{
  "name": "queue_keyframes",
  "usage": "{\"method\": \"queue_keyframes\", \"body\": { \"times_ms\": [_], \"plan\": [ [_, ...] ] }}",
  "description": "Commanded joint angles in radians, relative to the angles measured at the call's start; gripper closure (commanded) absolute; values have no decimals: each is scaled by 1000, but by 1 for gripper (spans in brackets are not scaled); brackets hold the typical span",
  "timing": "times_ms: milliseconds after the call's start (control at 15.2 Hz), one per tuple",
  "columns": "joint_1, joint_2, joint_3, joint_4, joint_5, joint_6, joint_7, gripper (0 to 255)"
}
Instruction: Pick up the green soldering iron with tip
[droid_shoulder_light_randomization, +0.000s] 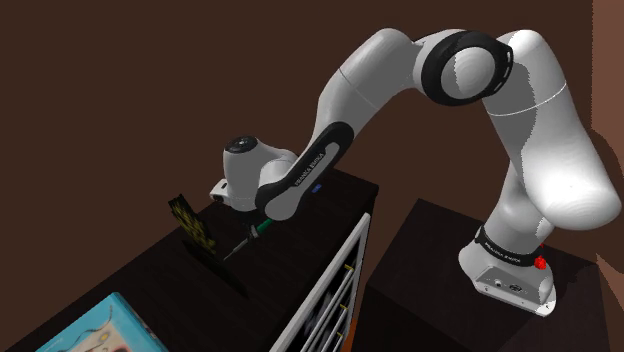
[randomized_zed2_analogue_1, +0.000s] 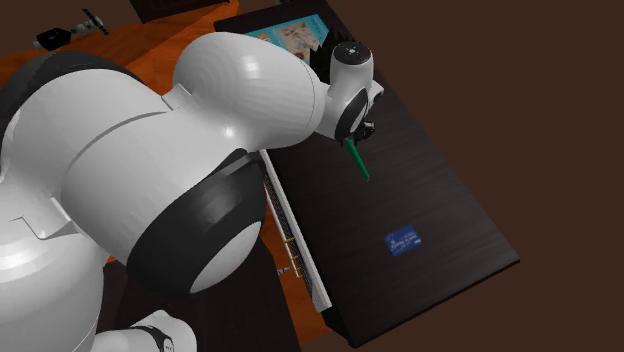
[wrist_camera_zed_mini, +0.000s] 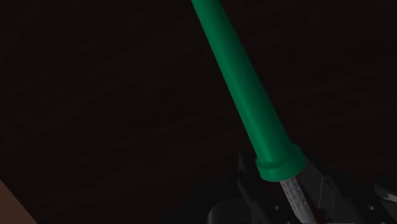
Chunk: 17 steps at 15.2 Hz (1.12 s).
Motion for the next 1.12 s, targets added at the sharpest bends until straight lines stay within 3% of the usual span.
{"method": "queue_keyframes", "body": {
  "times_ms": [0, 1056],
  "plan": [
    [0, 1, 0, 0, 0, 0, 0, 255],
    [-28, -138, 40, -6, 46, -132, -34, 255]
  ]
}}
